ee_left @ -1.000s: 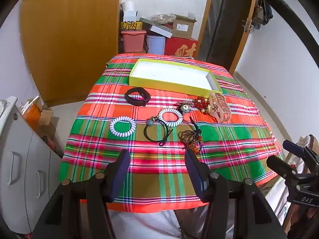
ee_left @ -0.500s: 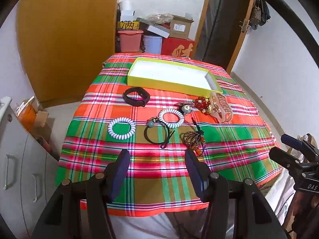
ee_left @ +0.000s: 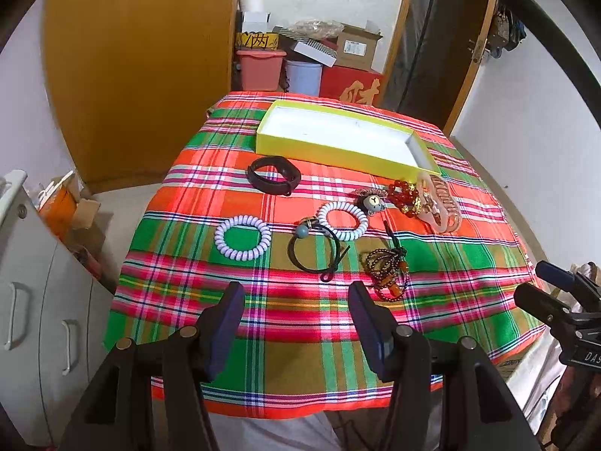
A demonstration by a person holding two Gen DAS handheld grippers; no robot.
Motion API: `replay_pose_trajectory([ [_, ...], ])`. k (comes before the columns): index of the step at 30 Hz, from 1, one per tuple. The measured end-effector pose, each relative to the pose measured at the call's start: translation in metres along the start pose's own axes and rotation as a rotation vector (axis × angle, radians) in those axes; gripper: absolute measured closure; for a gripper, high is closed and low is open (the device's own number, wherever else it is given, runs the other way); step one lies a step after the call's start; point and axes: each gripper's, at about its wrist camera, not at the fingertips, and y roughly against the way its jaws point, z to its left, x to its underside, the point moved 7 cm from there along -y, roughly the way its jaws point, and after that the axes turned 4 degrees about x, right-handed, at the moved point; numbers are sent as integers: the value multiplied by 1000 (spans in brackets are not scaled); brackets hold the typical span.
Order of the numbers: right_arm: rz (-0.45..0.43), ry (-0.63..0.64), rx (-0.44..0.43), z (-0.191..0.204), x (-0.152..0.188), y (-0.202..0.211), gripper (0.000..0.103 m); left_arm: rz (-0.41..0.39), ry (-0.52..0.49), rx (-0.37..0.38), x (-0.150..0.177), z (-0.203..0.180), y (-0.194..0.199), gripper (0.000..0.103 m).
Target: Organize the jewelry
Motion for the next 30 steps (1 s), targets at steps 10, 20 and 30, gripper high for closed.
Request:
replay_pose_trajectory([
  [10, 20, 27, 11, 7, 2, -2, 9, 1, 3, -3, 2, 1, 1, 46],
  [20, 27, 30, 15, 7, 2, -3, 9, -2, 0, -16, 3, 1, 3, 46],
  [30, 37, 26, 9, 10, 1, -3, 9, 4, -15, -22, 3, 0, 5, 46],
])
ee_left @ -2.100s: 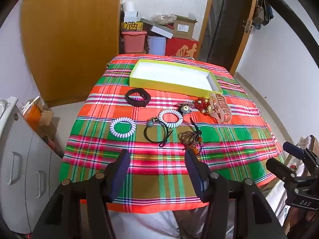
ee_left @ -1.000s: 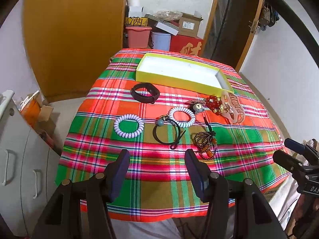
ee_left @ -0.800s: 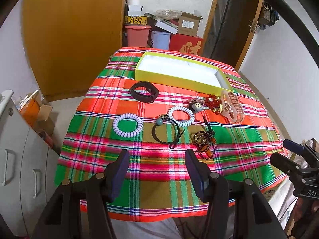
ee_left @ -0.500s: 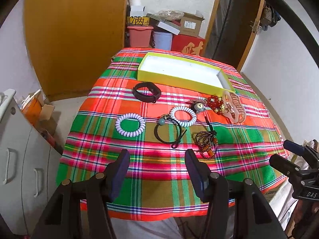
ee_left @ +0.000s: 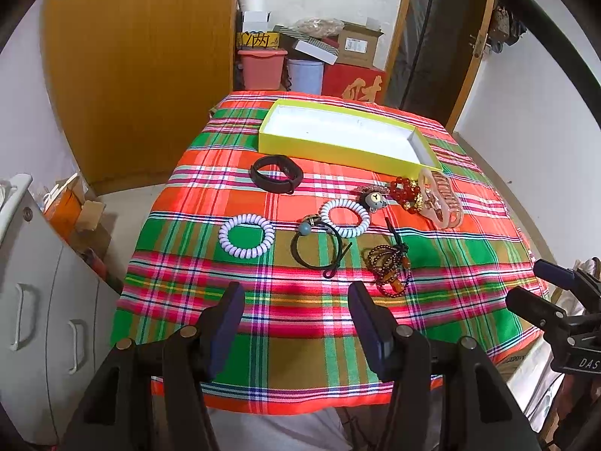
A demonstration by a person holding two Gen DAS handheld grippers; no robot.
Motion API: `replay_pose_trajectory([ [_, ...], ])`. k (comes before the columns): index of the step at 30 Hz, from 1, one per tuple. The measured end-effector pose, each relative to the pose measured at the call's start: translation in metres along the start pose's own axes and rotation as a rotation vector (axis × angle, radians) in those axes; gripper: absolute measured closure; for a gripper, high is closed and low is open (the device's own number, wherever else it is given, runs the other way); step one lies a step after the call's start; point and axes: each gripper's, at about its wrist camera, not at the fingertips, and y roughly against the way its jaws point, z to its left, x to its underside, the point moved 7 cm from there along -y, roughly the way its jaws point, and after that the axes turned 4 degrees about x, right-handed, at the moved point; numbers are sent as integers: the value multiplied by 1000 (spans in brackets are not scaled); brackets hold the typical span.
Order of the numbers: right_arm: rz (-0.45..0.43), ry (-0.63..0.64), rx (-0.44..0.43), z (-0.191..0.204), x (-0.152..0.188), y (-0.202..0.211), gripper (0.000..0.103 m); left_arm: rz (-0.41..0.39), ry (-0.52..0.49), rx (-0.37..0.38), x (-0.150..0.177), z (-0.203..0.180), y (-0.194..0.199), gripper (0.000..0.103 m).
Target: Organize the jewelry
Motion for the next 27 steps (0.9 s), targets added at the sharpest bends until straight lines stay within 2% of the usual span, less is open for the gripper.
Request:
replay_pose_trajectory([
  [27, -2, 10, -9, 3, -4, 2, 9, -1, -8, -1, -4, -3, 2, 46],
])
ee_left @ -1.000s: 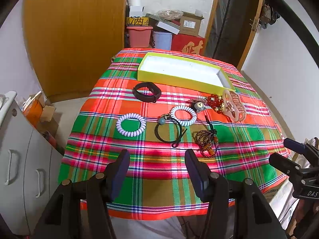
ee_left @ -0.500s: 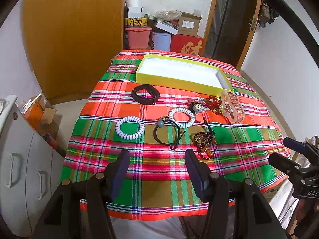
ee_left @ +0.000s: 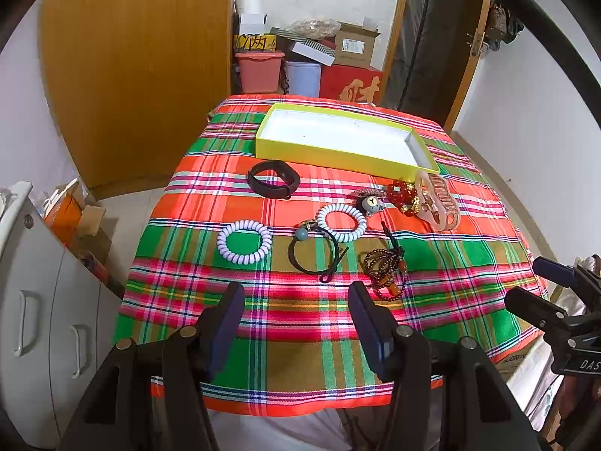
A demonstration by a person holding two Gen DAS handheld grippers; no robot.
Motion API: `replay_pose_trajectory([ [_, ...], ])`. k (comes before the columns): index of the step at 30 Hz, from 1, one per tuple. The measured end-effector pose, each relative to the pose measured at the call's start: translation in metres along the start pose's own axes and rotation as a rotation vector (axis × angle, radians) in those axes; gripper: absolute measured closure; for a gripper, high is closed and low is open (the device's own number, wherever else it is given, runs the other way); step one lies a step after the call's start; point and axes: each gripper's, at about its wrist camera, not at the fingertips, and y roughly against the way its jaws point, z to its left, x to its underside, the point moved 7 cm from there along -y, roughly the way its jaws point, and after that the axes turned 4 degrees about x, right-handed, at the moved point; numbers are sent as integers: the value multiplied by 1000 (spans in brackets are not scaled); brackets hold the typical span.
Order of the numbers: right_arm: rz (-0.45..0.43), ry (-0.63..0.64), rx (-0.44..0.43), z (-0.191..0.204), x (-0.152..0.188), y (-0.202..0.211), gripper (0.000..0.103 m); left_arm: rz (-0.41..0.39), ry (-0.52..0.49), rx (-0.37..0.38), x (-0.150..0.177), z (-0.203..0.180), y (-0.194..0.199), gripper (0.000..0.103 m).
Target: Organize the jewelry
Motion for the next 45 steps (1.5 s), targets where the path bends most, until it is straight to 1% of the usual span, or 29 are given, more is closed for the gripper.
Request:
replay_pose_trajectory([
  [10, 3, 5, -6, 1, -1, -3, 9, 9, 7, 9, -1, 1, -5, 46],
  [15, 3, 15, 4, 0, -6, -9, 9, 12, 19, 23, -3, 6, -12, 46],
  [20, 19, -4, 10, -5, -16, -22, 10, 30, 41, 42, -7, 15, -26, 46],
  [26, 11, -8, 34, -11, -37, -38, 12, 40, 55, 45, -15, 24, -40, 46],
  [31, 15, -26, 41, -21, -53, -55, 14, 51, 35, 85, -19, 15, -52, 46],
  [34, 24, -28, 47, -25, -61, -66, 20, 69, 30, 105, -19, 10, -64, 46],
  [40, 37, -24, 60, -31, -73, -86, 20, 107, 16, 159, -19, -3, -84, 46],
  [45, 51, -17, 61, -32, -79, -103, 21, 143, -3, 175, -15, -12, -98, 47],
])
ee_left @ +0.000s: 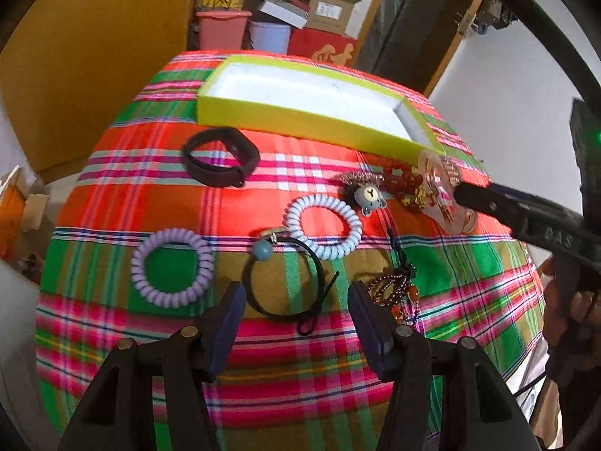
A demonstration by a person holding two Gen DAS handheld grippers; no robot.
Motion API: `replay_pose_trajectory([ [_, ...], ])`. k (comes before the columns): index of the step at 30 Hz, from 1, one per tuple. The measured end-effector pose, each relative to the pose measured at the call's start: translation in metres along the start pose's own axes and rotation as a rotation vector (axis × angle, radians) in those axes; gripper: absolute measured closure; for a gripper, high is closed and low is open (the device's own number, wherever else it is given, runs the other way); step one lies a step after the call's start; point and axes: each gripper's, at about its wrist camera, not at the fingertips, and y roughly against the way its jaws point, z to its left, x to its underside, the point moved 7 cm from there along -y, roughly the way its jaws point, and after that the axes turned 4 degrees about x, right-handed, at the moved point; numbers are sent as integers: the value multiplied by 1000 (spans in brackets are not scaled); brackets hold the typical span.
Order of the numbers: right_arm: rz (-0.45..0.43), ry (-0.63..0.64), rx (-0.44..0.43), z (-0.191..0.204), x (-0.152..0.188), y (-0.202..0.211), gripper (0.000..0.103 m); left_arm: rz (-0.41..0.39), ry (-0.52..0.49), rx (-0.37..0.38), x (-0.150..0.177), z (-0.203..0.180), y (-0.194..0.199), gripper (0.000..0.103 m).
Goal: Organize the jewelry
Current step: 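Grasp the pink-gold claw clip with the right tool while the left tool moves toward the black hair tie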
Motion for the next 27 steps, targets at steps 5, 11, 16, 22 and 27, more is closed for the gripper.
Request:
replay_pose_trajectory([
  [5, 19, 0, 3, -2, -4, -12, 28, 0, -25, -17, -1, -4, -5, 56],
  [11, 48, -9, 11, -6, -1, -20, 50, 6, -47, -50, 0, -4, -5, 77],
  [16, 52, -19, 12, -8, 3, -18, 66, 13, -69, -62, 0, -6, -8, 92],
  [22, 53, -42, 2, -12, 10, -11, 66, -2, -62, -60, -1, -4, -4, 103],
  [27, 54, -53, -1, -14, 15, -7, 66, -17, -51, -61, -3, 4, 1, 103],
])
